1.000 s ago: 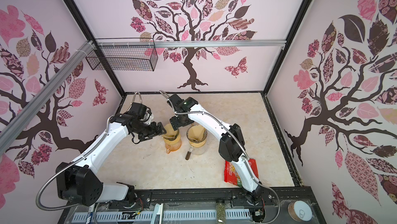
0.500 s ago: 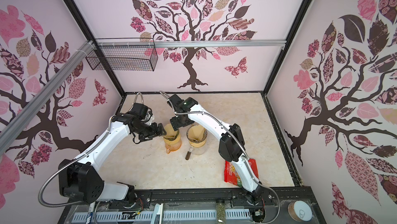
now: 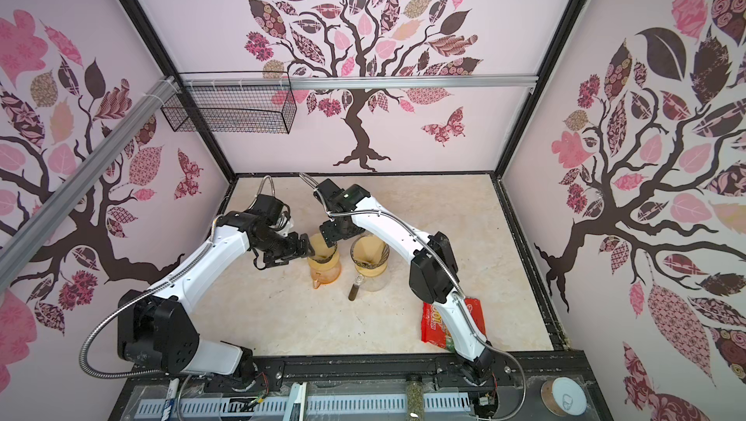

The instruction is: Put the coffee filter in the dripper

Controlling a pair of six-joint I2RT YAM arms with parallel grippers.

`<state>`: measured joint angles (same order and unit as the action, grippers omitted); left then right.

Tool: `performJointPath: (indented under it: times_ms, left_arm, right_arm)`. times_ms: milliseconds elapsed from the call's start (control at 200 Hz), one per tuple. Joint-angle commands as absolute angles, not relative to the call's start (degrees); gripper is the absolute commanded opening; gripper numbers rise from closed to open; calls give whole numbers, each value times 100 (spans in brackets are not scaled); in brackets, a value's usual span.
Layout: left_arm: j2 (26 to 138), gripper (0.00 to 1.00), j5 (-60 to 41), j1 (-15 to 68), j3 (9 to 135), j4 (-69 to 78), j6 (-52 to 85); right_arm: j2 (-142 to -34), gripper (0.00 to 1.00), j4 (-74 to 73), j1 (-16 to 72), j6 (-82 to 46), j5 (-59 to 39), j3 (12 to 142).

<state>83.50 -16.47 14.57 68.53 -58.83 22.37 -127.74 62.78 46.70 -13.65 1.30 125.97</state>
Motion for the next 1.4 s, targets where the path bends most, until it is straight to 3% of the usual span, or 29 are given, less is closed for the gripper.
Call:
performJointPath:
  times_ms: [0,1005,1396]
  left_arm:
    - [8403,92,-1538,1479,6708,-5849,2127]
    - [8709,91,-1423,1488,6679,-5861,2013]
    - [8009,92,-1443,1485,7317,-6246,2171]
  right_arm:
    - [-13041,79,6414,4683,-1292,237,12614]
    - [-12791,79,6425,4678,-1291,321,12674]
    - [-12743,79,6469,4636,-1292,360,12647]
